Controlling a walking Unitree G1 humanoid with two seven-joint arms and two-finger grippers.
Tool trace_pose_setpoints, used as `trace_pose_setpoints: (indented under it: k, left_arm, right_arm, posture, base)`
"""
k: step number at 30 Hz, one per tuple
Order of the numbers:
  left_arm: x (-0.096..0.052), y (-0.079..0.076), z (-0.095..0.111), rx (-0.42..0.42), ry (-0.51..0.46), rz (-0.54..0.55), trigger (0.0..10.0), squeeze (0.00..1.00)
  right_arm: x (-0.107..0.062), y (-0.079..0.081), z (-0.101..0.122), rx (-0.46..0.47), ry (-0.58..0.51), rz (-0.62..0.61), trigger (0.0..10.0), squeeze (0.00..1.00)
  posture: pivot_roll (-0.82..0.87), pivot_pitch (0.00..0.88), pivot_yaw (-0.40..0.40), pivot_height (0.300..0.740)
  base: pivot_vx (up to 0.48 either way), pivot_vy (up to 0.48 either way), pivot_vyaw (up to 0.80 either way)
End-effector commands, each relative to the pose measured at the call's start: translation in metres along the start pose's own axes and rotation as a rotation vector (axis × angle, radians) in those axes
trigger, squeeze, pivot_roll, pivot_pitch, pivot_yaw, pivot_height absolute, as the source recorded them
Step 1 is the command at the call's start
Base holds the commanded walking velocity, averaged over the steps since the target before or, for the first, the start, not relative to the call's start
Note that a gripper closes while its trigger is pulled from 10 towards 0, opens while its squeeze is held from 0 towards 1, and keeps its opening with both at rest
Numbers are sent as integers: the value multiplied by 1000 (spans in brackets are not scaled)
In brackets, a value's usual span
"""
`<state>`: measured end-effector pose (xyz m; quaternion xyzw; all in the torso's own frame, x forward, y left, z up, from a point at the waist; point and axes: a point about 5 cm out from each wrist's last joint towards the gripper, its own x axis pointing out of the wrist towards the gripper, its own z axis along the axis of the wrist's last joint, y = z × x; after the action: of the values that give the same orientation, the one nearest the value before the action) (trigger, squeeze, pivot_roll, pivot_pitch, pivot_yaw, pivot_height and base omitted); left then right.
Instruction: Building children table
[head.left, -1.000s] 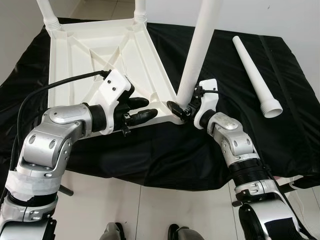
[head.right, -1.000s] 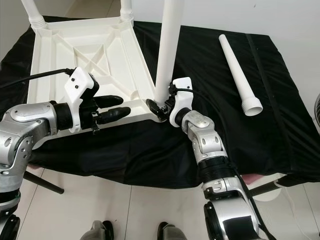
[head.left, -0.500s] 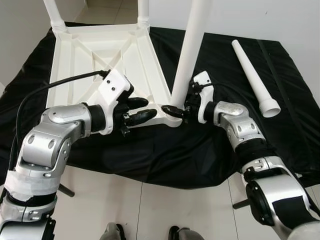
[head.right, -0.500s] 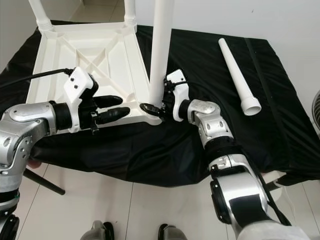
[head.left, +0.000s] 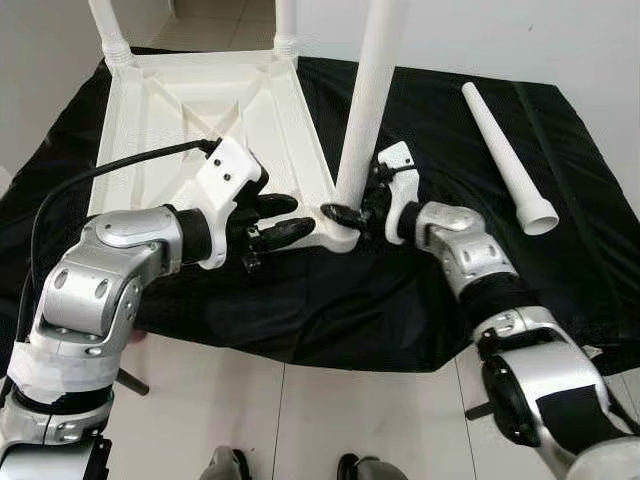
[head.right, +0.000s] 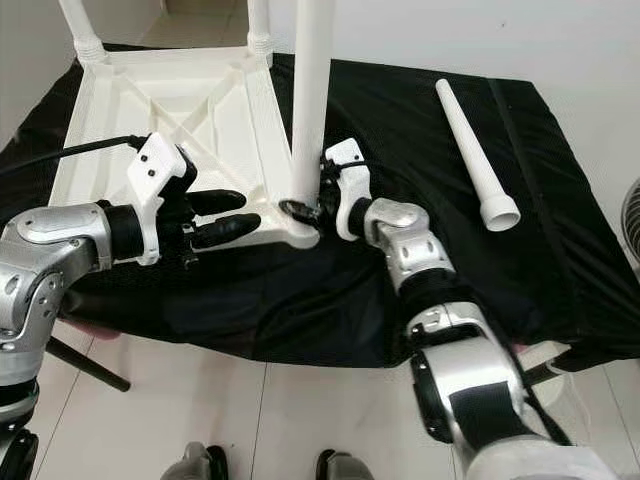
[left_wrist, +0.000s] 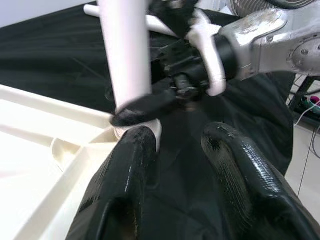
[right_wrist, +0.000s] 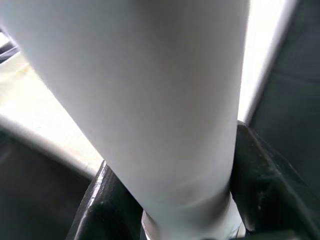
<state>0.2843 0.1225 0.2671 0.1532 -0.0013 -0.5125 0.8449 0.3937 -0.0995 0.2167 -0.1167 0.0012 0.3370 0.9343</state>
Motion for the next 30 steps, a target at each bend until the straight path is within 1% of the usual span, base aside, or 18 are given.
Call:
trace_pose_setpoints:
  k: [1, 2, 4, 7, 8, 10, 12, 15, 17, 21, 22, 24, 25, 26, 27, 28, 29, 30]
  left_arm:
    - [-1, 2, -2, -3, 7, 78, 10000, 0]
    - [-1, 2, -2, -4, 7, 78, 10000, 0]
    - [-1, 2, -2, -4, 7, 78, 10000, 0]
    - [0, 2, -2, -4, 6, 72, 10000, 0]
    - [0, 2, -2, -4, 6, 72, 10000, 0]
    - [1, 2, -2, -5, 5, 71, 10000, 0]
    - [1, 2, -2, -5, 4, 69, 10000, 0]
    - [1, 2, -2, -5, 4, 69, 10000, 0]
    - [2, 2, -3, -6, 4, 67, 10000, 0]
    - [2, 1, -3, -7, 5, 68, 10000, 0]
    - [2, 1, -3, -7, 6, 70, 10000, 0]
    - [2, 1, -3, -7, 6, 70, 10000, 0]
    - [2, 2, -3, -7, 7, 72, 10000, 0]
    - [2, 2, -3, -7, 7, 72, 10000, 0]
    - [1, 2, -3, -5, 7, 75, 10000, 0]
    - [1, 3, -4, -2, 10, 85, 10000, 0]
    - [1, 4, -4, 0, 10, 94, 10000, 0]
    - [1, 4, -4, 0, 10, 94, 10000, 0]
  right_arm:
    - [-8, -9, -30, 60, 125, -189, 0, 0]
    - [-9, -8, -32, 94, 123, -259, 0, 0]
    - [-9, -8, -32, 94, 123, -259, 0, 0]
    - [-12, -1, -41, 236, 118, -468, 0, 0]
    - [-12, -1, -41, 236, 118, -468, 0, 0]
    - [-14, 1, -43, 258, 123, -527, 0, 0]
    - [-19, 2, -41, 296, 101, -704, 0, 0]
    - [-19, 2, -41, 296, 101, -704, 0, 0]
    - [-23, -1, -38, 332, 84, -836, 0, 0]
    - [-20, 0, -28, 324, 55, -842, 0, 0]
    - [-20, 2, -21, 293, 19, -835, 0, 0]
    - [-20, 2, -21, 293, 19, -835, 0, 0]
    - [-18, 5, -16, 269, -15, -804, 10000, 0]
    - [-18, 5, -16, 269, -15, -804, 10000, 0]
    - [-16, 10, -9, 215, -55, -742, 10000, 565]
    - [-17, 13, -1, 167, -117, -688, 10000, 1000]
    - [-19, 15, 4, 137, -157, -665, 10000, 1000]
    - [-19, 15, 4, 137, -157, -665, 10000, 1000]
  posture:
    - [25, 179, -2, 740]
    - [19, 179, 0, 740]
    - [19, 179, 0, 740]
    - [15, 177, 2, 740]
    - [15, 177, 2, 740]
    - [15, 177, 2, 740]
    - [11, 177, 3, 740]
    - [11, 177, 3, 740]
    - [11, 181, 4, 740]
    - [13, 182, 2, 740]
    - [13, 183, 0, 740]
    - [13, 183, 0, 740]
    - [14, 183, 0, 740]
    - [14, 183, 0, 740]
    - [14, 183, 0, 740]
    - [12, 184, -2, 740]
    - [12, 184, -2, 740]
    - [12, 184, -2, 740]
  base:
    - [0, 0, 0]
    - [0, 0, 0]
    - [0, 0, 0]
    - [0, 0, 0]
    - [0, 0, 0]
    - [0, 0, 0]
    - [0, 0, 0]
    - [0, 0, 0]
    - [0, 0, 0]
    - [0, 0, 0]
    - [0, 0, 0]
    - [0, 0, 0]
    - [0, 0, 0]
    - [0, 0, 0]
    - [0, 0, 0]
    - [0, 0, 0]
    - [0, 0, 0]
    - [0, 0, 0]
